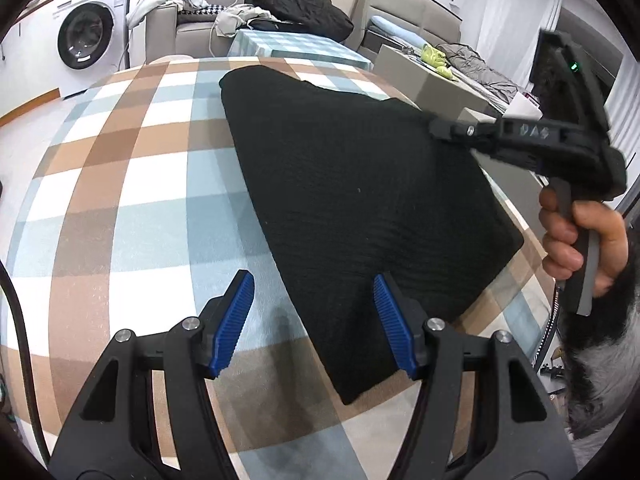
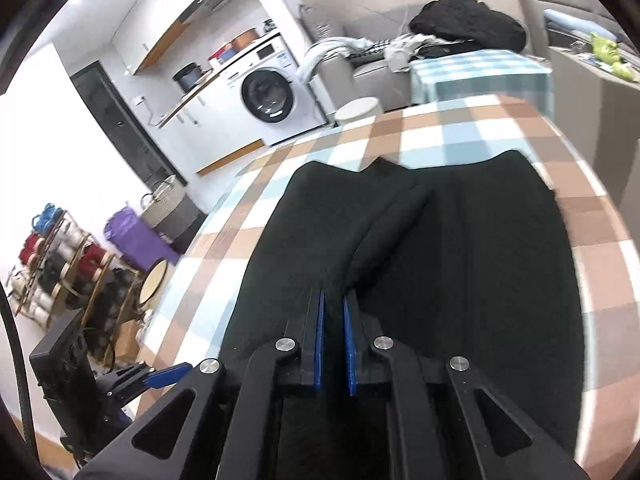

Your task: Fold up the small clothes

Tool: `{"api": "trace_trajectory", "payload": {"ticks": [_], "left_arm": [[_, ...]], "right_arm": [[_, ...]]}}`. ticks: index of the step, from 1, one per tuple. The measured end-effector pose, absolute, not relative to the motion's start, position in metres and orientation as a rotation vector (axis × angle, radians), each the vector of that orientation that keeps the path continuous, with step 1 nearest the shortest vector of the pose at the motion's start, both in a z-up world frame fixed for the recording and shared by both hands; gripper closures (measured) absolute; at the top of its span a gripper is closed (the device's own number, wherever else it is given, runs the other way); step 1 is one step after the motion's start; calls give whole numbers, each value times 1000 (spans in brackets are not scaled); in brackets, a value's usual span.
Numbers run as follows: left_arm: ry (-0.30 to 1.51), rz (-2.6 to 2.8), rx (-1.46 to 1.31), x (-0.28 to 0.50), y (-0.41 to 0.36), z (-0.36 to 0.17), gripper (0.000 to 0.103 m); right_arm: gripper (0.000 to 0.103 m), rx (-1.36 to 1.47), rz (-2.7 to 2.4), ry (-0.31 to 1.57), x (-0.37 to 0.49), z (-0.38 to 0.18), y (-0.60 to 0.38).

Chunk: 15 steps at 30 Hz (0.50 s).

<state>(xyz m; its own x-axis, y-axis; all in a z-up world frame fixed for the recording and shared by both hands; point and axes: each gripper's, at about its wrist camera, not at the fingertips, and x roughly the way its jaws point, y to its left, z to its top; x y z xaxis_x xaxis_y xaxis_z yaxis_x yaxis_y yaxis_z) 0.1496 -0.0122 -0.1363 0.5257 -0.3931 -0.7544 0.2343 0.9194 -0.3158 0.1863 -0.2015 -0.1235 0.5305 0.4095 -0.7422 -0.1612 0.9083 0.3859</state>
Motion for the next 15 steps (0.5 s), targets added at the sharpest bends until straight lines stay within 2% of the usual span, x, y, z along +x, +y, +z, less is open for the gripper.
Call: {"api": "trace_trajectory", "payload": {"ticks": [5,8,12,13,14,15], "left_arm": [[991,-381,-147,156,-21,-148,44],[1007,-395,-144,152,-24,-152,44],[1023,-403,-141,145,-27,-157,44],[1025,-404,-140,145,-28,-158,44],[1026,-404,-141,144,-28,-158,44],[1024,-404,-143,143,-27,-158,44]], "right_arm": [[83,370,336,1099,185,-162,-215],[67,395,412,1113,162,-167,-222],[68,355,457,1091,128,-170,-225],[78,339,451,1081,125,-169,-225],[92,333,461,1061,119,-165,-225],[92,334,471,1023,118,-160,-225]]}}
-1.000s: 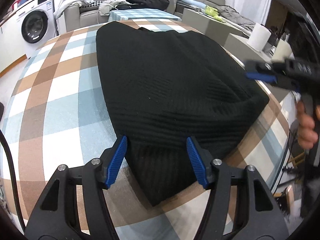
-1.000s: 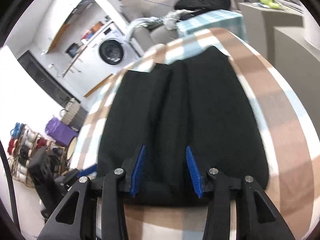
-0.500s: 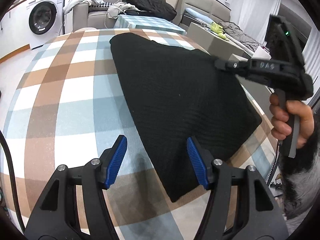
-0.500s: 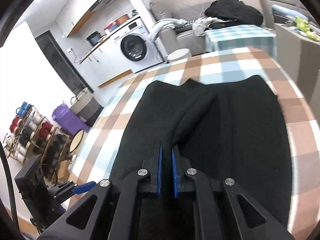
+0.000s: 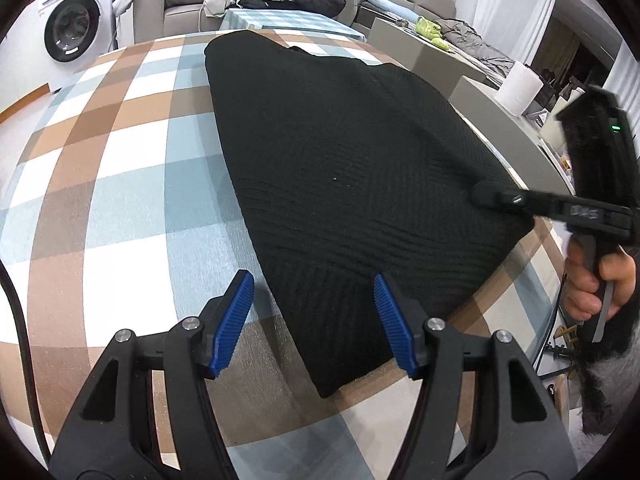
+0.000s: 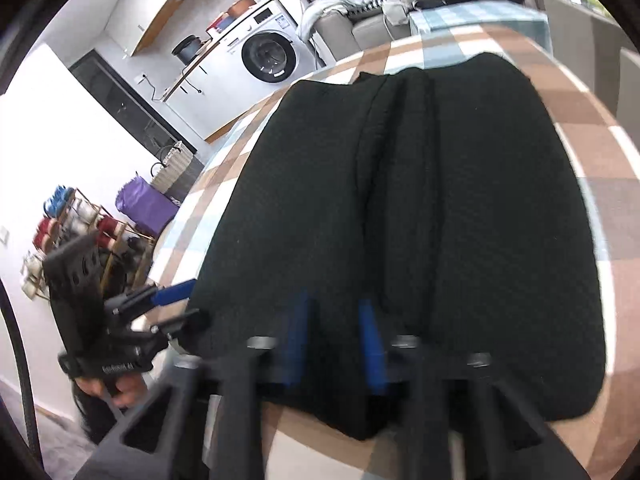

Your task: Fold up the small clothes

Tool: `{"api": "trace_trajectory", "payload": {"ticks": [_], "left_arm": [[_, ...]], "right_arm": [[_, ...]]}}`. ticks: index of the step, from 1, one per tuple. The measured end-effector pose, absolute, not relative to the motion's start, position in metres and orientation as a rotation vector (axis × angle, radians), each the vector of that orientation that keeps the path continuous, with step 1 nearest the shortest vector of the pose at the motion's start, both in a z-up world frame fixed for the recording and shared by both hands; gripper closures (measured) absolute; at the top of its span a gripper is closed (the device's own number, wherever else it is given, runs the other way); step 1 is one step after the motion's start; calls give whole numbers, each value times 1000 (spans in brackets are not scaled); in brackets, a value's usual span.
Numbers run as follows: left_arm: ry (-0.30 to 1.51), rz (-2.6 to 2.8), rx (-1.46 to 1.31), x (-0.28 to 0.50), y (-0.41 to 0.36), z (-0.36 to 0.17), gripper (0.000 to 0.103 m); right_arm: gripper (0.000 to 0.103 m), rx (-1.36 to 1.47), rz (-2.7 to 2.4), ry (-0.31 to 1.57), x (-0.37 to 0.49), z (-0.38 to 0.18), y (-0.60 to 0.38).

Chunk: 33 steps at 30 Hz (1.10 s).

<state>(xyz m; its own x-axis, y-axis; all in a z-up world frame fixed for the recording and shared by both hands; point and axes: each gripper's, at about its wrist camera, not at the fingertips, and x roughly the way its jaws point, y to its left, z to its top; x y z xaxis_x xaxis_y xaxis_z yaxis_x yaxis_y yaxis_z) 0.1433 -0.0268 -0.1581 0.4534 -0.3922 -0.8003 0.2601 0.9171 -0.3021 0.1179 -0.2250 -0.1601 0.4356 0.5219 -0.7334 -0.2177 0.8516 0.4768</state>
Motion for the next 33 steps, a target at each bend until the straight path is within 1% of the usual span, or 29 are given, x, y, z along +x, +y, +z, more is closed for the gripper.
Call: {"api": "trace_trajectory", "payload": {"ticks": [2,5,6,7,8,10,11,16,17,18,19,20,21,22,24,28,29,30,31,32,33], "left_arm": [[1022,-400,-145,143,-25,-158,44],[1024,-395,-147,144,-23,-158,44],[1023,-392,-146,144,-23,-158,44],[1022,-391,-147,143,-22,-157,44],[1021,-391,-149,144,-21,-157,44],[1016,-391,-155,144,-21,-156,44],[1014,-389,-154,144,-20,-156,44],[997,-367,-175,149,-15,-151,44],[994,-360,-176,151,-14,-150,44],[987,-347,-176,152,-12,-148,44],[981,-341,-181,153,-10,-146,44],[977,-338,-187,154,-8,-145,44],[971,-336,-196,155,-6,-143,44],[965,-335,-204,156,-4,-141,44],[961,-335,-206,158,-3,-140,44],[976,-339,-203,163,-6,-144,44],[982,-336,-196,164,-8,-146,44],[987,-337,-191,164,-10,-147,44],[988,-342,-190,163,-11,-147,44],[991,-351,-189,162,-12,-148,44],[998,-359,-185,161,-13,-150,44]], "right_arm": [[93,314,454,1006,119,-152,-225],[92,229,419,1125,126,-166,-219],[90,216,420,1144,129,-168,-217],[86,226,422,1132,133,-165,-216],[76,241,427,1121,140,-160,-215],[64,269,427,1093,157,-156,-216],[64,274,421,1085,165,-154,-215],[64,297,340,1111,227,-165,-214],[66,286,325,1134,236,-170,-211],[70,262,318,1126,244,-170,-207],[80,226,319,1119,249,-168,-202],[94,190,339,1107,250,-161,-198],[95,183,368,1067,246,-152,-196],[96,169,380,1020,242,-141,-195],[96,146,342,1013,244,-134,-200],[95,132,276,1085,253,-161,-205],[91,134,268,1114,252,-169,-206],[90,146,270,1126,251,-171,-207],[86,171,283,1120,246,-167,-210],[79,186,298,1125,239,-163,-213],[77,203,327,1136,229,-161,-216]]}}
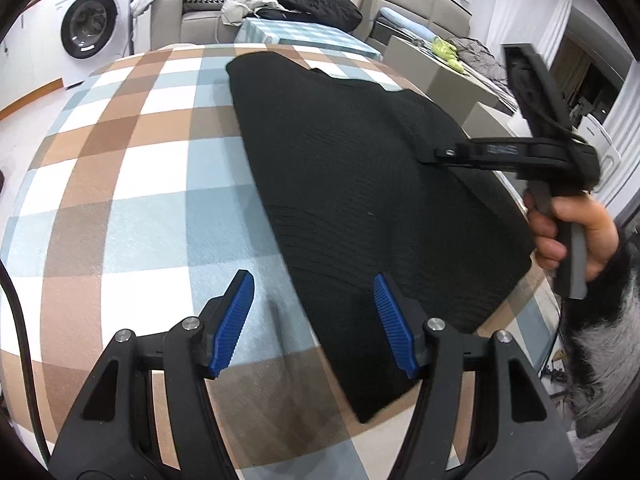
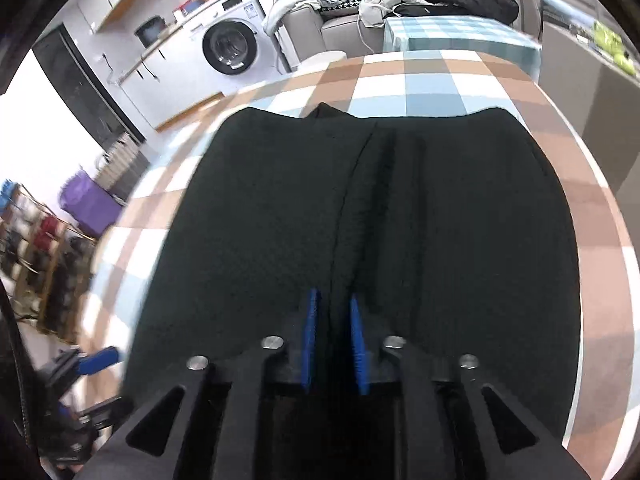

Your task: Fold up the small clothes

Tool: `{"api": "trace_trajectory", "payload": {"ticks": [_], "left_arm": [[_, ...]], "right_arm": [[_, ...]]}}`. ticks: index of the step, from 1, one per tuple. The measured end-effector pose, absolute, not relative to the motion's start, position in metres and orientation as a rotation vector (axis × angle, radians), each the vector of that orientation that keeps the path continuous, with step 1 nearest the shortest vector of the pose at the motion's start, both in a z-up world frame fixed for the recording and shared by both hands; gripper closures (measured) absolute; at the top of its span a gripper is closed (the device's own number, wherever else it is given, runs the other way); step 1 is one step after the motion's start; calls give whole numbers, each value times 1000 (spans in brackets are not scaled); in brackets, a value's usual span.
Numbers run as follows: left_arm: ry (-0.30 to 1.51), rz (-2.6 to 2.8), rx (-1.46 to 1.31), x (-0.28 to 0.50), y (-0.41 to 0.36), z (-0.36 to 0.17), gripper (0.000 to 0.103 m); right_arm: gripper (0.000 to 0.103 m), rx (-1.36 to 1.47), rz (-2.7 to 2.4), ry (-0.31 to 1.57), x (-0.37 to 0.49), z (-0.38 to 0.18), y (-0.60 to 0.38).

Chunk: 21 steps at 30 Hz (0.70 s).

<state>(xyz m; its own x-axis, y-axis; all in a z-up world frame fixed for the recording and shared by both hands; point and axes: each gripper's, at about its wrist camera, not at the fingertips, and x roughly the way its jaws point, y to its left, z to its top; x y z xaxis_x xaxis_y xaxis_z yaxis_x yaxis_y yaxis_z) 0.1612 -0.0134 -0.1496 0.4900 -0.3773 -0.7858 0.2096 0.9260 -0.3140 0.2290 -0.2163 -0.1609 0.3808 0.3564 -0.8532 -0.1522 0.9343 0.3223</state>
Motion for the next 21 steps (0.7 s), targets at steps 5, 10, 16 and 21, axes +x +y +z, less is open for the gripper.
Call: {"api": "trace_trajectory", "payload": {"ticks": [5,10,16,21], "left_arm": [[1038,-408,-162,150,-21,-159,44],[1050,-447,-119,138,-27,-161,43],[1038,-428,-141,138,-22,-157,43],[1035,-385,-195,147,-12,-158,43]], "right_arm": [[74,289,458,1171,168,-164,-229],[92,260,472,1076,124,-148,-233],[82,234,425,1122,127,-148,-235],[57,312,372,1113,144,-153,-250]]}}
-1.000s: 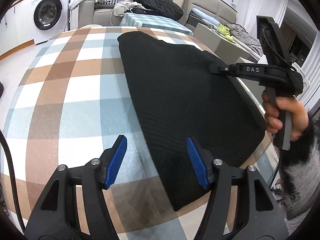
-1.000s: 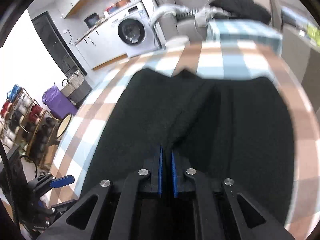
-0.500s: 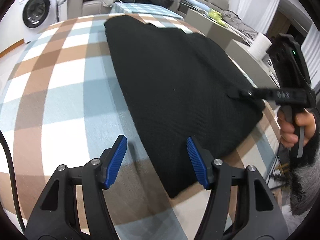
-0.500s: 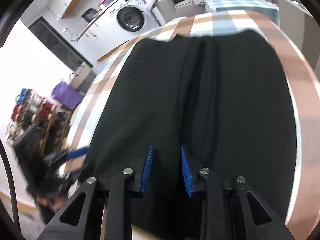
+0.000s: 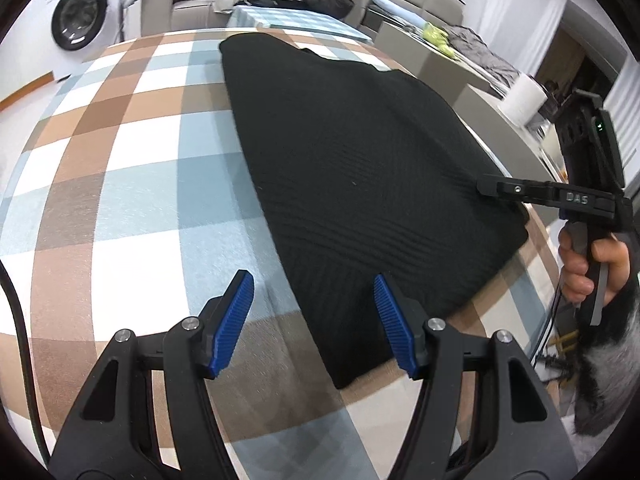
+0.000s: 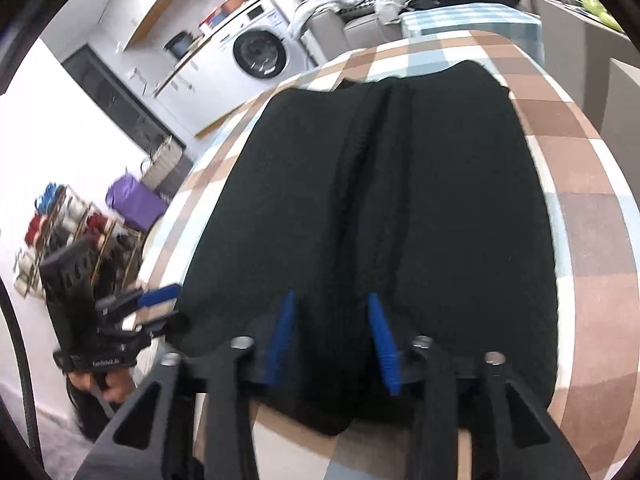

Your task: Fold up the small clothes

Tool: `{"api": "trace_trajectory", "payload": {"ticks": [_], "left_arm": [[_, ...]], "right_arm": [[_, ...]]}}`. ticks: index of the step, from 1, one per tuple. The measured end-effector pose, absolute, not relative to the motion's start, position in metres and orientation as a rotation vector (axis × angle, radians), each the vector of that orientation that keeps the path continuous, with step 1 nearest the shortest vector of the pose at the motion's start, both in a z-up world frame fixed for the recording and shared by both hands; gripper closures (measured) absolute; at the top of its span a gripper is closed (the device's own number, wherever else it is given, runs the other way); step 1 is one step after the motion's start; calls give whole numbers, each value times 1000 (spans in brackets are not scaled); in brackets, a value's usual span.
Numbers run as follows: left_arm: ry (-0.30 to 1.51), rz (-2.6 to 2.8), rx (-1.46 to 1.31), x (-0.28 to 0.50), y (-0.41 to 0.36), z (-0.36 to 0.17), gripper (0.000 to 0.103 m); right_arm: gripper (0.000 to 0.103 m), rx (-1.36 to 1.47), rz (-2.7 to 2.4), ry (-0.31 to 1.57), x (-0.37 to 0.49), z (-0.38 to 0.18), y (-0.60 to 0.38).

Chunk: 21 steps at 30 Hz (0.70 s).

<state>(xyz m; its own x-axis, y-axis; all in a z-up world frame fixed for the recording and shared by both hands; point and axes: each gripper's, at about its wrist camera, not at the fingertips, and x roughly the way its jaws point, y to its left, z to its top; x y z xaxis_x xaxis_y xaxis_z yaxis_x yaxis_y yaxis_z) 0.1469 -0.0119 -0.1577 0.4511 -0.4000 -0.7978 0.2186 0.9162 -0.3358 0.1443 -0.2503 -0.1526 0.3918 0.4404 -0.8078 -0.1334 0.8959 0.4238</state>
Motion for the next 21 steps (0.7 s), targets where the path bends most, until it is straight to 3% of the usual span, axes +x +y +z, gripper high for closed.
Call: {"api": "trace_trajectory", "payload": {"ticks": [10,12,13,16,21], "left_arm": [[1038,-369,-215,166,-11,-159,43],[1035,-366,-213,169,-11,-159,43],[1032,-363,-213,171,-11,-158,43],[1032,-353,-223,173,-9,-158,43],[1010,-354,-228,175,-6,-149,43]], "right_arm": [[55,297,411,1084,197,-163,-231],[62,241,399,1081,207,-165,-224],[73,199,399,1079,211,-166,-219],[90,127,403,1069,212,-164,-209],[94,78,397,940,195,-107,-216]]}}
